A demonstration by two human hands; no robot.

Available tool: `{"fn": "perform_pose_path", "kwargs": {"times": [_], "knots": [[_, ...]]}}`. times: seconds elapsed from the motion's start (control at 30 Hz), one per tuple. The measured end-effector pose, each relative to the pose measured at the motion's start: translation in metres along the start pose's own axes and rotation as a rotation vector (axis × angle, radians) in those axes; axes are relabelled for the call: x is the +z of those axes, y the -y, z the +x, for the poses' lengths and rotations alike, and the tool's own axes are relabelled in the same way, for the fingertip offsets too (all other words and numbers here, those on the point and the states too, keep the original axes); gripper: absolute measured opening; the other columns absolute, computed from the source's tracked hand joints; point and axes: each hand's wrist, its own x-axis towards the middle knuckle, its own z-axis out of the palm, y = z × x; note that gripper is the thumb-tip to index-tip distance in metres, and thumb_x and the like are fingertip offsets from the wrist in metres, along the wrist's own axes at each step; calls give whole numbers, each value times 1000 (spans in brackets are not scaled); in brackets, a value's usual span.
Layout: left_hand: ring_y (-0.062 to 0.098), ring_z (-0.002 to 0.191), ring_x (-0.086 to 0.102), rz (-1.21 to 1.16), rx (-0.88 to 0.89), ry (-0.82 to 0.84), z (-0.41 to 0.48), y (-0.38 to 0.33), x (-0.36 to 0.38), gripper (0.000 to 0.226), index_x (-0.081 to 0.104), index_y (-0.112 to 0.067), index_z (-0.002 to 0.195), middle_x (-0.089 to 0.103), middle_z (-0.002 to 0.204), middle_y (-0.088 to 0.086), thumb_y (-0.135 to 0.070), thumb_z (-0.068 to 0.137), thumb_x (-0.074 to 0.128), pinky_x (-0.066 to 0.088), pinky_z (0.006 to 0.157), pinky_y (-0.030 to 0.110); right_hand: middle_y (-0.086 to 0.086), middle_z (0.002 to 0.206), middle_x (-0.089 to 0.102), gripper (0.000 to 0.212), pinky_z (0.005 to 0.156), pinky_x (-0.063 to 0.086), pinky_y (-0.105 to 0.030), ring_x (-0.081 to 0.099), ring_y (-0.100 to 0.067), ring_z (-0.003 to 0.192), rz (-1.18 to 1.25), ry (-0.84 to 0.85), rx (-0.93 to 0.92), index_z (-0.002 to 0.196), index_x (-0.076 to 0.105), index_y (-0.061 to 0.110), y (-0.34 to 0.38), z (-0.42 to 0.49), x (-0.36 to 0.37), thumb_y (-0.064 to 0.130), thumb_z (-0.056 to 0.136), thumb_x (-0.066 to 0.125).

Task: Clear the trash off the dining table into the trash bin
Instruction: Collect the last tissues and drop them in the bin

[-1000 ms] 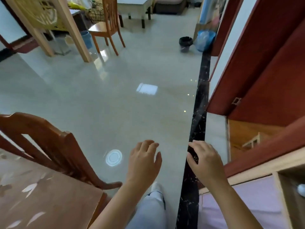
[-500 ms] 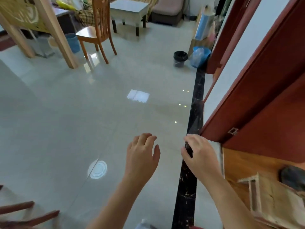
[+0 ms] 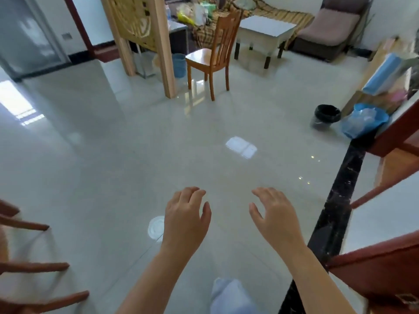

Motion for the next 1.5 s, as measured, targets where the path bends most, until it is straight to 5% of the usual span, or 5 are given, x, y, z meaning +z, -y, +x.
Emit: {"fn": "perform_pose_path", "kwargs": {"times": [0.33, 0.5, 0.87, 1.17, 1.5], "knots": [[34, 82, 62, 188, -422, -212, 75, 101, -38, 34, 65, -2, 95, 68, 93, 16, -24, 80, 45, 52, 73, 42, -17, 99, 68, 27, 80, 52, -43, 63, -33, 90, 108, 207, -463, 100, 64, 2, 97, 183, 79, 9, 75, 69], [35, 84, 62, 288, -658, -309, 88, 183, -73, 22, 64, -1, 97, 67, 95, 17, -9, 77, 65, 51, 73, 45, -15, 100, 68, 26, 80, 51, -43, 62, -33, 91, 178, 304, -667, 100, 65, 3, 189, 236, 146, 10, 75, 69], [29, 100, 56, 395, -858, -585, 151, 383, -207, 21, 62, -6, 103, 65, 104, 12, -14, 84, 60, 44, 87, 42, -14, 100, 68, 25, 81, 49, -42, 62, -33, 91, 330, 393, -987, 100, 64, 4, 450, 324, 275, 11, 76, 68], [26, 95, 57, 471, -1028, -614, 174, 486, -251, 18, 62, -8, 98, 65, 100, 9, -11, 80, 63, 43, 80, 35, -13, 102, 68, 25, 81, 50, -40, 62, -31, 94, 413, 539, -1094, 102, 64, 4, 572, 374, 365, 12, 78, 67], [24, 103, 52, 636, -1247, -834, 247, 611, -339, 23, 61, -9, 105, 62, 108, 6, -18, 84, 55, 42, 87, 38, -7, 104, 66, 24, 82, 48, -37, 59, -25, 97, 525, 628, -1411, 104, 62, 11, 762, 458, 456, 17, 81, 62]]}}
